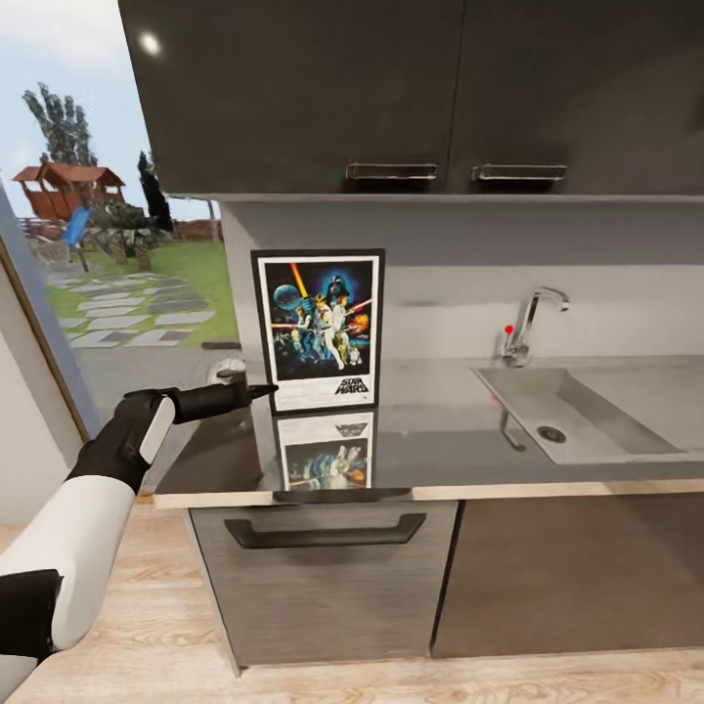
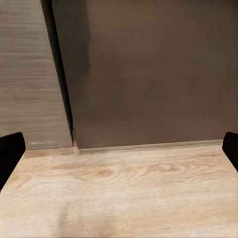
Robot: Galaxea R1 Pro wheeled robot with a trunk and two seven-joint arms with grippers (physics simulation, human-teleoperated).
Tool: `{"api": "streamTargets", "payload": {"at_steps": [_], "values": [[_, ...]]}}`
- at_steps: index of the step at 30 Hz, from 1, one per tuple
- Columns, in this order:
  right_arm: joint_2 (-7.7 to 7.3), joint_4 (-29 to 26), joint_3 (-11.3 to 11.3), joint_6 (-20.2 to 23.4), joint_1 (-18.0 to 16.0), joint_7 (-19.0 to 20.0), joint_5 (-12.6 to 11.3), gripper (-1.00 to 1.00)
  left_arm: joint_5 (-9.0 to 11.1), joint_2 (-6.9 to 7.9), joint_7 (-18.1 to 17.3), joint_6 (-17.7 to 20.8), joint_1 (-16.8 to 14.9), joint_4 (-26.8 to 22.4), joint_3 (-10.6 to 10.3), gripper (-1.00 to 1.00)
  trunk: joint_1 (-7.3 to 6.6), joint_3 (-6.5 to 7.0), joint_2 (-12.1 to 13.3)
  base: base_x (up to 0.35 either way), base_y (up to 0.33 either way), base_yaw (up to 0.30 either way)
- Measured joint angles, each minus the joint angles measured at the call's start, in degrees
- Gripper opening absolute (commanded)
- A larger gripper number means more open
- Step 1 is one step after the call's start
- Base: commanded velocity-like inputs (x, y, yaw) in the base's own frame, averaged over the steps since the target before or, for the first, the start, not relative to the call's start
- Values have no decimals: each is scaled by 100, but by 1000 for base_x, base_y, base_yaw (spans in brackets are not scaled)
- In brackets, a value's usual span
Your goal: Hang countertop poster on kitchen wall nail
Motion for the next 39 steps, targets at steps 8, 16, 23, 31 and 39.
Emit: {"api": "streamTargets", "payload": {"at_steps": [8, 16, 23, 31, 39], "values": [[0, 341, -7, -4, 0, 3, -13, 100, -1, 6, -6, 0, 1, 6, 0, 100, 2, 0, 0, 45, 0, 0], [-5, 952, -8, -6, 0, 14, -15, 100, -2, 6, -7, 0, 0, 10, 0, 100, 1, 0, 0, 53, 0, 0], [-1, 1067, -8, -6, 0, 16, -15, 100, -2, 6, -7, 0, 0, -1, 0, 100, 1, 0, 0, 132, 0, 0], [-1, 1073, -1, -7, 0, 16, -3, 100, -2, 6, -7, 0, 0, -25, 0, 100, 0, 0, 0, 86, 0, 0], [-3, 1073, -7, -7, 0, 16, -7, 100, -2, 8, -7, -1, 0, -48, 0, 100, 2, 0, 0, 53, 0, 0]]}}
